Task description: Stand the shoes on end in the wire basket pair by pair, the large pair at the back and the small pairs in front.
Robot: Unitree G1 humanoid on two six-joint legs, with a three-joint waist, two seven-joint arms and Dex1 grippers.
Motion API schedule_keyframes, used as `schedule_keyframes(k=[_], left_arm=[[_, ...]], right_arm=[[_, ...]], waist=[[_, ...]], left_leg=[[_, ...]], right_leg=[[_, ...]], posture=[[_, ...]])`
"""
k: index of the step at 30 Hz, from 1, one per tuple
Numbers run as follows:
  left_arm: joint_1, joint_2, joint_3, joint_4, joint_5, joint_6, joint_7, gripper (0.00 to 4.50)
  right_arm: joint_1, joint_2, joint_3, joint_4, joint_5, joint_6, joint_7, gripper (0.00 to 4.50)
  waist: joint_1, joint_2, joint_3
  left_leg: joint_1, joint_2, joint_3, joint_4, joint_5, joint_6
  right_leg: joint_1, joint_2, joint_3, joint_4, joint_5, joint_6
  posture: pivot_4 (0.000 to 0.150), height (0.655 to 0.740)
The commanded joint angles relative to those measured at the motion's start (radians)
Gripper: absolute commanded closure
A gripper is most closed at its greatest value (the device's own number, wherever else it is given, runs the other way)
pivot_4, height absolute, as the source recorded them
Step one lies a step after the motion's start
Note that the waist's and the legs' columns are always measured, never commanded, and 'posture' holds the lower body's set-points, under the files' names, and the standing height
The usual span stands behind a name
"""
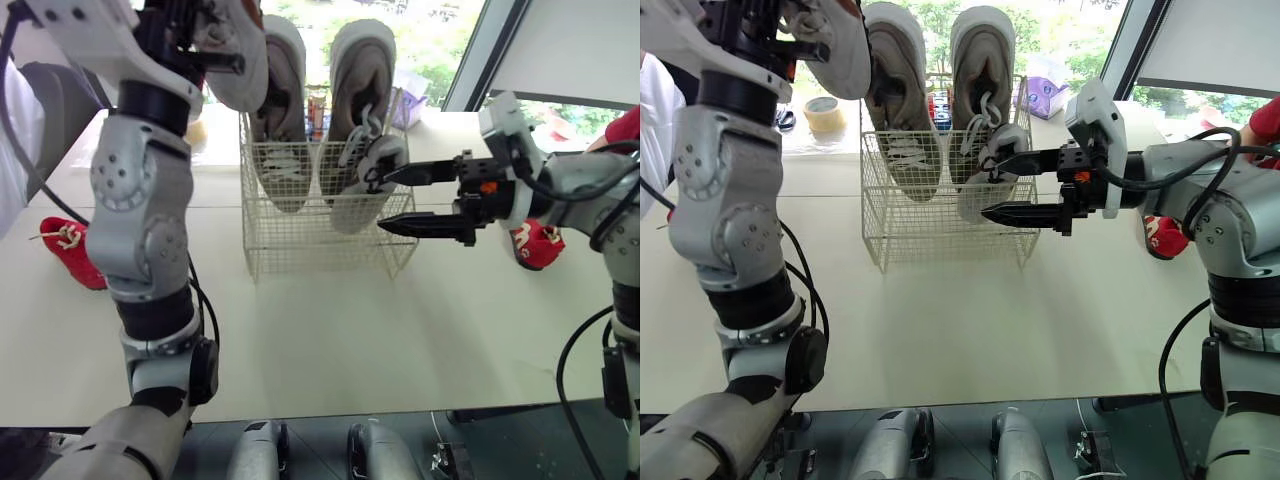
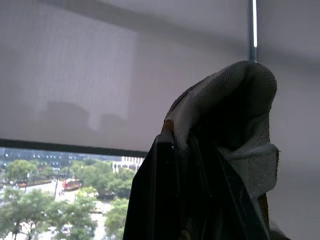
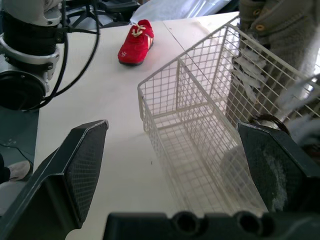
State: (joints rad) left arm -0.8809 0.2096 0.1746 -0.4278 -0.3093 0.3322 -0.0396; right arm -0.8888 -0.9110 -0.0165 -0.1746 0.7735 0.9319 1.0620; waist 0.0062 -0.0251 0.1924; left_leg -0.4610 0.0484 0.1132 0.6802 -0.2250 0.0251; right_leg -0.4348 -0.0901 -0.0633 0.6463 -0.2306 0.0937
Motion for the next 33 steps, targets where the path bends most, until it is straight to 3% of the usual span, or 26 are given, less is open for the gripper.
schedule_keyframes(k=[1,5,18,25,31,33], left_arm=[[0.035,-0.023,-0.047,-0.015,0.050,-0.119,-0.016,4.30],[0.151,-0.104,-0.113,0.079,0.104,-0.269,-0.024,4.30],[0.255,-0.218,-0.193,0.489,0.237,-0.638,-0.048,4.30],[0.353,-0.228,-0.216,0.489,0.221,-0.638,-0.090,4.30],[0.455,-0.228,-0.212,0.342,0.159,-0.481,-0.102,4.30],[0.475,-0.226,-0.216,0.279,0.118,-0.434,-0.121,3.64]], right_arm=[[-0.031,-0.012,-0.024,0.002,-0.004,-0.004,0.018,0.00],[0.023,-0.045,-0.072,-0.036,0.028,0.044,0.011,0.00],[0.126,-0.060,-0.156,-0.108,0.076,0.098,-0.050,0.00],[0.145,-0.049,-0.163,-0.118,0.088,0.093,-0.074,0.00],[0.153,-0.036,-0.149,-0.105,0.076,0.066,-0.072,0.00],[0.156,-0.032,-0.146,-0.102,0.076,0.059,-0.071,0.00]], waist=[[0.004,0.000,0.000],[0.015,0.001,-0.001],[0.034,0.003,-0.002],[0.033,0.003,-0.002],[0.031,0.003,-0.002],[0.031,0.003,-0.002]], left_leg=[[0.000,0.000,0.000,0.000,0.000,0.000],[0.000,0.000,-0.001,0.001,0.000,0.000],[-0.001,0.000,-0.002,0.002,-0.002,0.003],[-0.001,0.000,-0.002,0.002,-0.002,0.003],[-0.001,0.000,-0.002,0.002,-0.003,0.004],[-0.001,0.000,-0.002,0.002,-0.003,0.004]], right_leg=[[0.000,0.001,0.000,0.000,0.000,0.000],[0.001,-0.001,0.000,-0.001,0.000,0.000],[0.002,-0.004,-0.001,-0.001,0.000,-0.001],[0.002,-0.005,-0.002,-0.001,0.000,-0.001],[0.001,-0.005,-0.002,-0.001,0.000,-0.001],[0.001,-0.005,-0.002,-0.001,-0.001,-0.002]], posture=[[0.150,0.7351],[0.150,0.7351],[0.150,0.7351],[0.150,0.7351],[0.150,0.7351],[0.150,0.7351]])
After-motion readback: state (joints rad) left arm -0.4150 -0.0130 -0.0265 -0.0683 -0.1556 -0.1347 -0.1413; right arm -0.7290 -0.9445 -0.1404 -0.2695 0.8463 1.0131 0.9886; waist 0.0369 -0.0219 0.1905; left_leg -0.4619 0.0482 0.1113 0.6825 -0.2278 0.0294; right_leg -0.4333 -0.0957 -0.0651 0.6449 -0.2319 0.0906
